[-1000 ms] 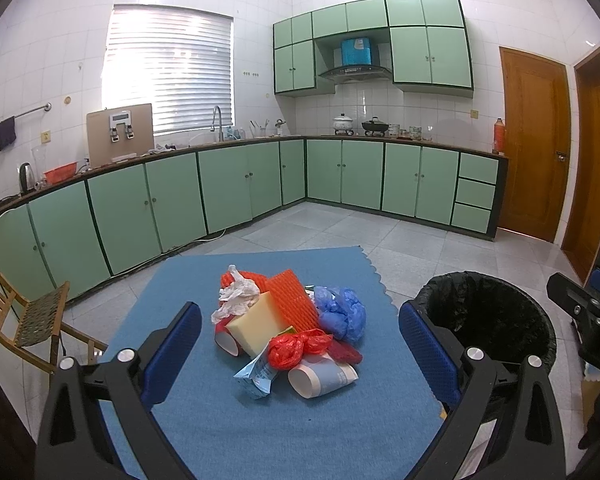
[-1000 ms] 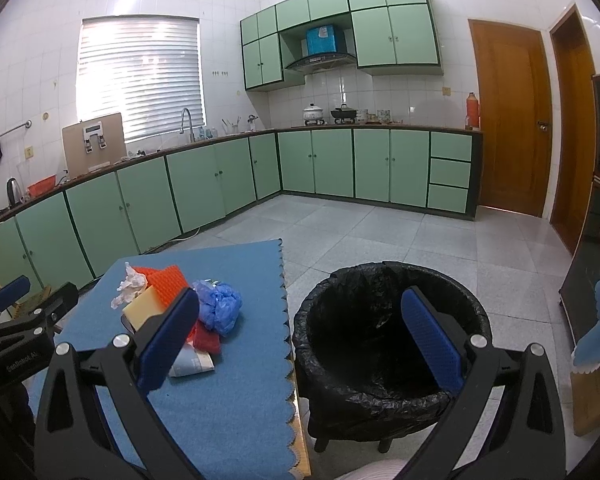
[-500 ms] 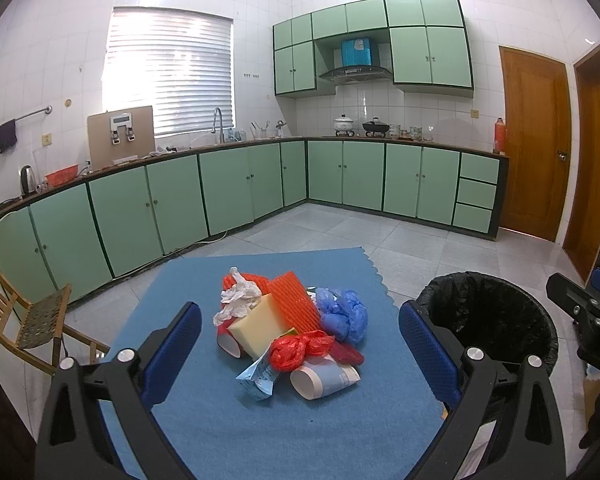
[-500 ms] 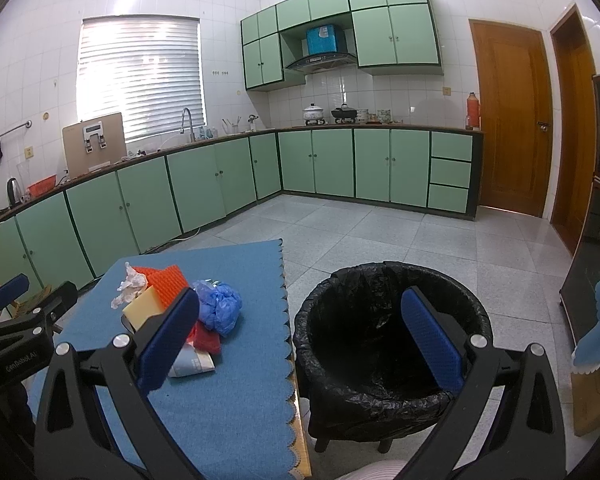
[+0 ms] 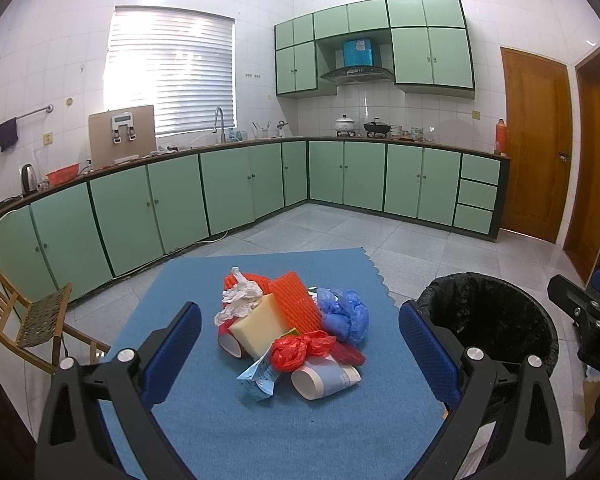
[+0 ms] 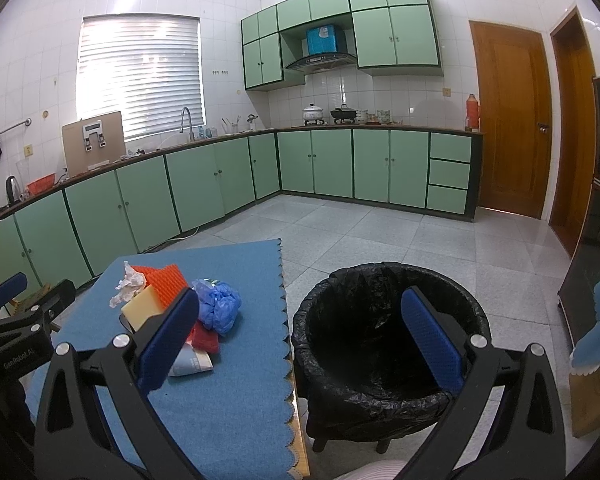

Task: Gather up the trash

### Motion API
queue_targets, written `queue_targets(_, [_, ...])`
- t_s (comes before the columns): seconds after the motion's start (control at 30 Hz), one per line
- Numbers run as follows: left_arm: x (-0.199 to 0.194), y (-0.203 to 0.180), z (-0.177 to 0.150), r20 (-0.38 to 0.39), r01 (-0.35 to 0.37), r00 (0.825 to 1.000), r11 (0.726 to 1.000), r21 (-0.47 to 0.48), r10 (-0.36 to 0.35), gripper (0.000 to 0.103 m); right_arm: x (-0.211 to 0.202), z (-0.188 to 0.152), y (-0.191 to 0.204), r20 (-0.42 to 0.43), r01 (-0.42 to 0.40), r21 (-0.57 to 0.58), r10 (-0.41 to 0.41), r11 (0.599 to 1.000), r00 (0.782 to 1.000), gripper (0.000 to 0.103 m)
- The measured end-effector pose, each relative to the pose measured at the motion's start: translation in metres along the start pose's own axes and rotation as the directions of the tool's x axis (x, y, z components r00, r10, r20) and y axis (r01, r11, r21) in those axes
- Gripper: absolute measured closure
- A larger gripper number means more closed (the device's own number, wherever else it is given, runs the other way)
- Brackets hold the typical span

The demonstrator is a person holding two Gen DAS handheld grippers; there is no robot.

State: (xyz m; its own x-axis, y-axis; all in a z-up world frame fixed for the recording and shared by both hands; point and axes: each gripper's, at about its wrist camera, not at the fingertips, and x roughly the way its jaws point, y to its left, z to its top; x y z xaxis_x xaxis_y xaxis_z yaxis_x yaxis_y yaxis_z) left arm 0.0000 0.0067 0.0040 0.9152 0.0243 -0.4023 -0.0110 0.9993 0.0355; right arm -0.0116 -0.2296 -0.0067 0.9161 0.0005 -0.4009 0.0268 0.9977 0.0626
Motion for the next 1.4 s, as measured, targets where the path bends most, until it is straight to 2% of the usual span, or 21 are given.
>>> queue_targets(0.73, [0.007, 0.001, -0.007, -0.013, -0.003, 1.0, 1.0, -0.002, 0.003, 0.006, 0.005, -0.006, 0.002, -0.007, 0.005, -0.003, -0.005, 1.0, 1.0, 0.005])
queue_targets(0.9, [0.02, 0.013, -0.012, -0.05, -0.008, 0.999, 1.0, -0.019, 0.007, 0.006, 0.014, -0.009, 0.009, -0.03, -0.008, -0.008, 0.008, 1.0, 1.0, 0.005])
queue_targets(1.07, [0.04, 0.039, -0.023, -0.104, -0.083, 0.991, 0.996, -0.021, 0.081, 0.006, 0.038, -0.015, 0.027, -0.081, -0.057, -0.031, 0.054, 0.998, 0.995, 0.005])
queue_targets(1.2, [0.062, 0.072, -0.034, -0.158, -0.159, 0.976, 0.986, -0.055, 0.149, 0.006, 0.061, -0.024, 0.048, -0.125, -0.098, -0.048, 0.091, 0.994, 0.988, 0.005])
queue_targets(1.4, [0.095, 0.106, -0.054, -0.202, -0.21, 0.96, 0.976, -0.061, 0.194, 0.006, 0.107, -0.037, 0.084, -0.205, -0.171, -0.062, 0.155, 0.983, 0.966, 0.005])
